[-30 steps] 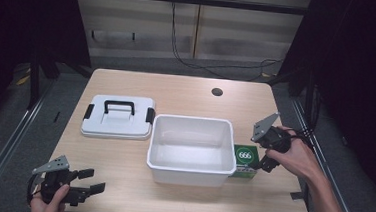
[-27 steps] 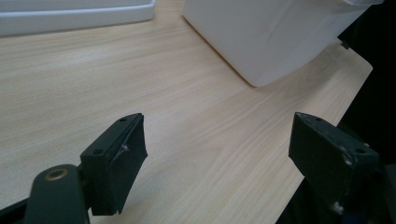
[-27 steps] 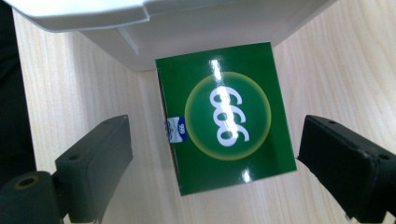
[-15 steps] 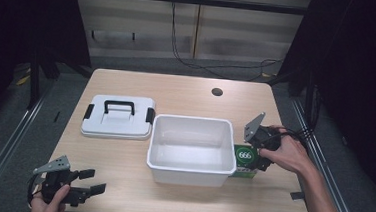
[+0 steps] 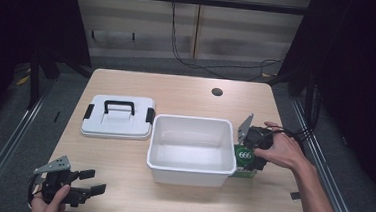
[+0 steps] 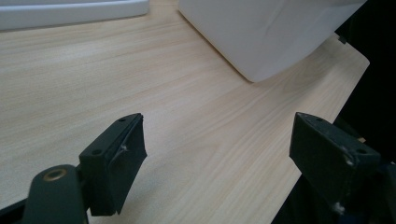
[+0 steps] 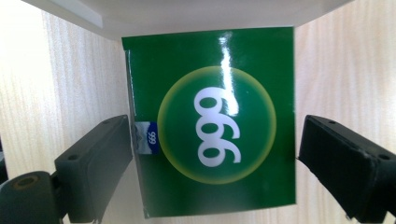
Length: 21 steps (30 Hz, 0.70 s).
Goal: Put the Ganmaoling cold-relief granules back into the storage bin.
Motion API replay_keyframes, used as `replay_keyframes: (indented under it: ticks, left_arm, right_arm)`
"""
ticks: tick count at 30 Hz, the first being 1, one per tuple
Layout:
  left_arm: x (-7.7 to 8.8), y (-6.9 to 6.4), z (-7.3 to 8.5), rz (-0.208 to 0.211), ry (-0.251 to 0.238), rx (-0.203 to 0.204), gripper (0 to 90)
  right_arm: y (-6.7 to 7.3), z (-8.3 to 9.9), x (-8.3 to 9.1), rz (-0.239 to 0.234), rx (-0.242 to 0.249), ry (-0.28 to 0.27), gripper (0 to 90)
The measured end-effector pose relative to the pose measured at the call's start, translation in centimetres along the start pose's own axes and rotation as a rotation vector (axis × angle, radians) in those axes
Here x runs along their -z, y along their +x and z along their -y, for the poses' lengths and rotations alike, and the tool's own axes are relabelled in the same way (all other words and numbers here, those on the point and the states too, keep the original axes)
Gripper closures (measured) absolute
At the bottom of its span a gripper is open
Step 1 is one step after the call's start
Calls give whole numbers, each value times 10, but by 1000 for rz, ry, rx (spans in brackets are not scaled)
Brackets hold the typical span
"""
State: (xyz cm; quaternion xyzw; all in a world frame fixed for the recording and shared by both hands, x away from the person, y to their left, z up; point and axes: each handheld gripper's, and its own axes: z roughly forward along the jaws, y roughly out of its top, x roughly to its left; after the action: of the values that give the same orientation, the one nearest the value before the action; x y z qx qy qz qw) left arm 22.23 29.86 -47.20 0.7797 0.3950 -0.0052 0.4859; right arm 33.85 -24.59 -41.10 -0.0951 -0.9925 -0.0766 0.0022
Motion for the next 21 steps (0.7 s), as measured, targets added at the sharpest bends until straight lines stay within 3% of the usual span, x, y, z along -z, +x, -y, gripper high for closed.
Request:
replay_keyframes:
  ticks: [1, 8, 11, 18, 21]
  left_arm:
    - [0, 0, 0, 1, 1, 1, 184]
    - [-1, 0, 0, 0, 9, 2, 184]
    - [-1, 0, 0, 0, 12, -1, 184]
    - [-2, 0, 0, -2, 12, 0, 184]
    - [-2, 0, 0, -1, 14, 3, 184]
  right_arm:
    - [-1, -1, -2, 2, 19, 0, 88]
    - [-2, -4, -14, 10, 21, 67, 93]
    - [-1, -4, -14, 23, 47, 59, 117]
    - [0, -2, -12, 13, 47, 71, 139]
    - [1, -2, -12, 6, 25, 77, 145]
